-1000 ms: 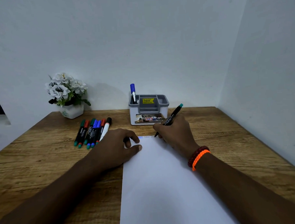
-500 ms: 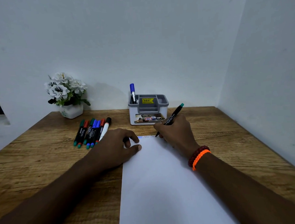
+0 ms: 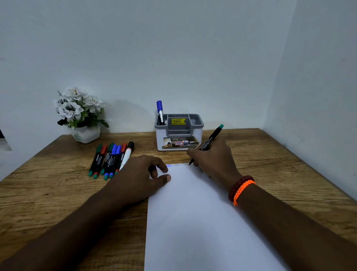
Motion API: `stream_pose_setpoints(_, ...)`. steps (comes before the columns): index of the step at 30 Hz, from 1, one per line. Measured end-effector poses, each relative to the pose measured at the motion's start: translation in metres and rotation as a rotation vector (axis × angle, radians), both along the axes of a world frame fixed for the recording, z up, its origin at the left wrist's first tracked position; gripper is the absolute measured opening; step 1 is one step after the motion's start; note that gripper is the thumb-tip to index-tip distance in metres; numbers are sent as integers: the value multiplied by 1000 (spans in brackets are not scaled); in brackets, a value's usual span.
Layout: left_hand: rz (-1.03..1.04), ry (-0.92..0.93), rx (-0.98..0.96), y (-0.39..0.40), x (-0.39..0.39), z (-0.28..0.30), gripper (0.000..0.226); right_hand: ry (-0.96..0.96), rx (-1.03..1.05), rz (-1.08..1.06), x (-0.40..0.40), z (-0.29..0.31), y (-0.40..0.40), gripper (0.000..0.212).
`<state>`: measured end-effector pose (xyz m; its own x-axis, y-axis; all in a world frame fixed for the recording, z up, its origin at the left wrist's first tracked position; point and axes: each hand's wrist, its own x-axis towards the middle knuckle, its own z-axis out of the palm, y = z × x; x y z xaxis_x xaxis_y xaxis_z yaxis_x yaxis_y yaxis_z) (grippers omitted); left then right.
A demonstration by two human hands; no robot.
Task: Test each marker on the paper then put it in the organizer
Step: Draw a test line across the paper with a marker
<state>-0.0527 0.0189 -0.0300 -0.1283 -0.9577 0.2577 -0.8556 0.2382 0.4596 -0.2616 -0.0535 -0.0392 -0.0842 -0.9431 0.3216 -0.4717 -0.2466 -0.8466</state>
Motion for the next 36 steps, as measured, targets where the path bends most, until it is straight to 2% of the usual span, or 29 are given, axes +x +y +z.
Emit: stream_pose_setpoints(36,7,7,-4,0,0,0,24,-39,11,-24,-6,-1,-2,27)
